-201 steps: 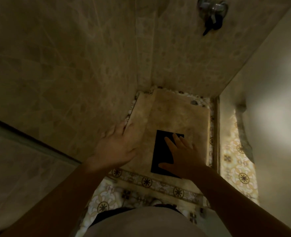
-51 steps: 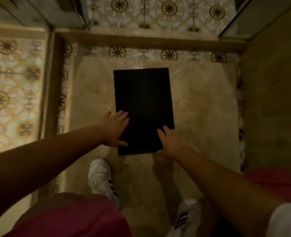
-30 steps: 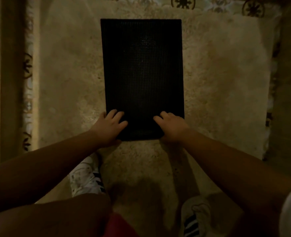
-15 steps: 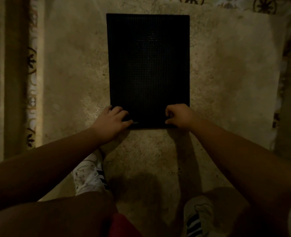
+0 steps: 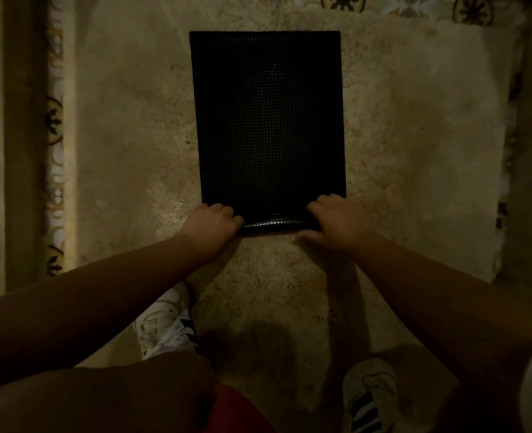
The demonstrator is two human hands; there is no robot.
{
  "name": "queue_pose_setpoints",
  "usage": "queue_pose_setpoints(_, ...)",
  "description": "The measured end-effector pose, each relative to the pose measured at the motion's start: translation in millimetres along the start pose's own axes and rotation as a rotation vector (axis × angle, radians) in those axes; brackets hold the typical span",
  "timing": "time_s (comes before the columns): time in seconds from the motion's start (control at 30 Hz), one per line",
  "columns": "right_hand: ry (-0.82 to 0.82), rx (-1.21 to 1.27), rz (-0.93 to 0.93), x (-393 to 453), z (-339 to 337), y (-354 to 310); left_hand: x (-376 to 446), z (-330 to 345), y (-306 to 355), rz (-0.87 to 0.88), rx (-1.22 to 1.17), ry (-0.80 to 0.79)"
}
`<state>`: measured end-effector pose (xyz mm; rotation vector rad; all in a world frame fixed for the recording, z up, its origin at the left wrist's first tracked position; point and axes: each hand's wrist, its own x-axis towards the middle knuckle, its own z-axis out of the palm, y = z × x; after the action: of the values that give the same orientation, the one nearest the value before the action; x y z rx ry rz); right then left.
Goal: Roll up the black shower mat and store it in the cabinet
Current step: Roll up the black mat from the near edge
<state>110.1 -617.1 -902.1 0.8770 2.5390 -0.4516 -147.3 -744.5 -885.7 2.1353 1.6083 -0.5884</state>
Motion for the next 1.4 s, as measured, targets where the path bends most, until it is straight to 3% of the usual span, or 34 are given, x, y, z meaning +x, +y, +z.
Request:
queue_pose_setpoints(0.17, -0.04, -0.049, 0.005, 0.9, 4.6, 0.4, 4.5, 4.2, -8.8, 0.02, -0.1, 0.008)
queue_pose_setpoints(0.43, -0.159, 0.331, 0.179, 21.3, -21.9, 13.7, 17.1, -18.1, -34.0, -0.095, -0.43, -0.152)
queue_pose_setpoints(0.6, -0.255, 0.402, 0.172, 37.1, -28.4, 17.3, 19.7, -16.4, -44.8, -0.08, -0.481, -0.174)
queue_pose_setpoints(0.9, -0.272, 0.581, 0.248, 45.0, -23.2, 22.4, 13.3, -11.6, -45.9, -0.015, -0.143, 0.079)
queue_pose_setpoints(1.07, -0.266, 0.623, 0.267, 43.6, -21.6, 20.4, -2.4, -3.3, -20.5, 0.118, -0.14, 0.237)
queue_pose_setpoints(1.27, -0.193, 0.612, 0.31, 36.0, -19.0, 12.9, -2.0, -0.5, -7.9, -0.035, -0.033, 0.133)
queue_pose_setpoints(1.4, 0.061, 0.484, 0.297, 17.6, -8.3, 5.9, -9.2, 11.4, 4.4, -0.052, 0.056, 0.041)
